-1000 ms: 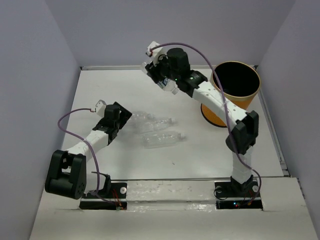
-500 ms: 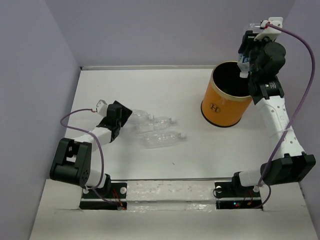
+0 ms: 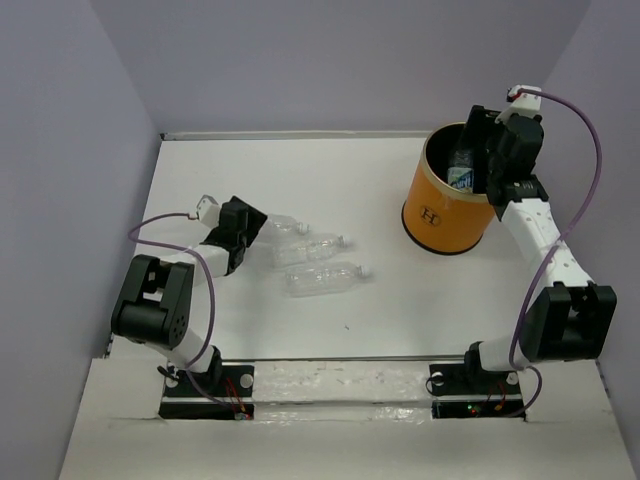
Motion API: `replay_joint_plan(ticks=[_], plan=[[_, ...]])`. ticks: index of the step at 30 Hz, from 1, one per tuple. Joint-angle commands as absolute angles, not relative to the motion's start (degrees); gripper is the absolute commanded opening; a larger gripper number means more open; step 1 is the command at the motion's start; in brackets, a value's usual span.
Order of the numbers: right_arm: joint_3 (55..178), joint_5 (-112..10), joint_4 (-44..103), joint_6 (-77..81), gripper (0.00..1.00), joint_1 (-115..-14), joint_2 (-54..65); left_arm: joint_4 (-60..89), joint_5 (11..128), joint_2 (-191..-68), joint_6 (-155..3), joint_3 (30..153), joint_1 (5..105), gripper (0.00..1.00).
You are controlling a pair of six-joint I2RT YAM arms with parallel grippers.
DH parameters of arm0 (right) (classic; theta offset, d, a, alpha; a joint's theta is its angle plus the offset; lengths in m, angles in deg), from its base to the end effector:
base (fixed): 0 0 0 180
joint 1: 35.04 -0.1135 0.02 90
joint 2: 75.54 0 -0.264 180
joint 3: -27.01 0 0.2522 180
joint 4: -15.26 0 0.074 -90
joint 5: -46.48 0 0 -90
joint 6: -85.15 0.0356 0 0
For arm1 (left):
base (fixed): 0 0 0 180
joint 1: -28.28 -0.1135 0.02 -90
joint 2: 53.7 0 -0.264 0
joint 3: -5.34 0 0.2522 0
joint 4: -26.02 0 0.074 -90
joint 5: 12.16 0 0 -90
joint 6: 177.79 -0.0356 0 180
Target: Put the plastic bottles in the bin
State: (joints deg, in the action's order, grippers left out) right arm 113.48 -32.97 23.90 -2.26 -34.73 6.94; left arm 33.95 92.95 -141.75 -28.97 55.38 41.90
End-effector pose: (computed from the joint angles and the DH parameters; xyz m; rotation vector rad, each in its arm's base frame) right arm 0.3456 -0.0084 0.3839 0.1817 1.6420 -0.1218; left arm 0.2972 -0.0624 0.1677 -0.9588 1.8840 -0.4924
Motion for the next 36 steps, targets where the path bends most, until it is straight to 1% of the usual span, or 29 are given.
replay_joint_plan(ticks=[1, 3, 6, 7, 9, 11, 12, 14, 16, 18, 21, 22, 24, 25, 26, 30, 33, 34, 36], plan=[[112.3, -33.4, 19.0, 0.7, 0.97, -34.8, 2.1, 33.5, 96.4, -144.0, -30.0, 58.1, 41.4, 0.99], [111.6, -33.8, 19.4, 1.6, 0.97, -34.8, 1.0, 33.6, 97.1, -144.6, -30.0, 59.3, 41.4, 0.99], [110.2, -37.0, 20.3, 4.5, 0.96, -34.8, -2.2, 34.0, 98.2, -146.0, -30.3, 60.3, 41.2, 0.94], [109.6, -38.7, 20.6, 6.6, 0.96, -34.8, -3.3, 34.2, 98.5, -146.6, -30.3, 60.6, 41.2, 0.90], [107.8, -44.3, 20.7, 8.7, 0.96, -34.8, -6.3, 34.4, 99.3, -147.1, -30.2, 61.6, 41.2, 0.86], [106.3, -48.9, 20.5, 12.1, 0.95, -34.8, -8.2, 34.5, 99.5, -147.9, -30.4, 62.5, 41.1, 0.79], [104.8, -51.9, 20.5, 13.8, 0.95, -34.8, -10.0, 34.6, 99.5, -148.1, -30.6, 63.3, 41.1, 0.71], [102.9, -55.5, 20.5, 14.8, 0.95, -34.8, -11.7, 34.6, 100.3, -148.0, -30.8, 64.4, 41.0, 0.62], [100.5, -56.7, 21.2, 15.5, 0.95, -35.3, -14.4, 34.8, 101.3, -147.3, -31.2, 65.4, 40.8, 0.52], [98.8, -60.1, 21.4, 16.2, 0.94, -35.8, -16.0, 35.1, 102.1, -146.7, -32.0, 67.8, 40.8, 0.47], [95.7, -63.7, 21.9, 17.7, 0.94, -38.2, -18.6, 35.8, 101.5, -145.0, -32.8, 72.7, 40.8, 0.47], [94.3, -64.2, 22.3, 17.9, 0.94, -40.5, -19.5, 36.0, 100.8, -144.2, -33.6, 74.2, 40.7, 0.47], [92.7, -64.2, 23.4, 17.4, 0.94, -43.0, -20.7, 36.0, 97.2, -143.4, -35.8, 79.4, 40.8, 0.41], [91.1, -64.3, 23.9, 17.2, 0.94, -45.1, -22.2, 36.1, 95.8, -142.8, -36.4, 82.6, 41.0, 0.41], [91.0, -64.3, 24.5, 17.3, 0.93, -46.0, -22.2, 36.0, 94.9, -142.4, -36.8, 82.7, 41.4, 0.41], [85.1, -65.8, 27.1, 17.6, 0.89, -50.0, -28.4, 36.3, 92.9, -140.1, -40.5, 89.4, 45.7, 0.41], [80.4, -67.9, 28.7, 19.6, 0.85, -52.2, -31.2, 37.0, 93.6, -139.4, -43.5, 93.3, 51.2, 0.41], [79.1, -68.6, 28.8, 20.8, 0.82, -52.9, -31.7, 37.0, 93.7, -139.8, -44.1, 94.3, 52.6, 0.41], [74.7, -68.8, 28.8, 22.3, 0.81, -54.9, -33.0, 37.3, 93.8, -140.8, -46.3, 98.5, 56.9, 0.41]])
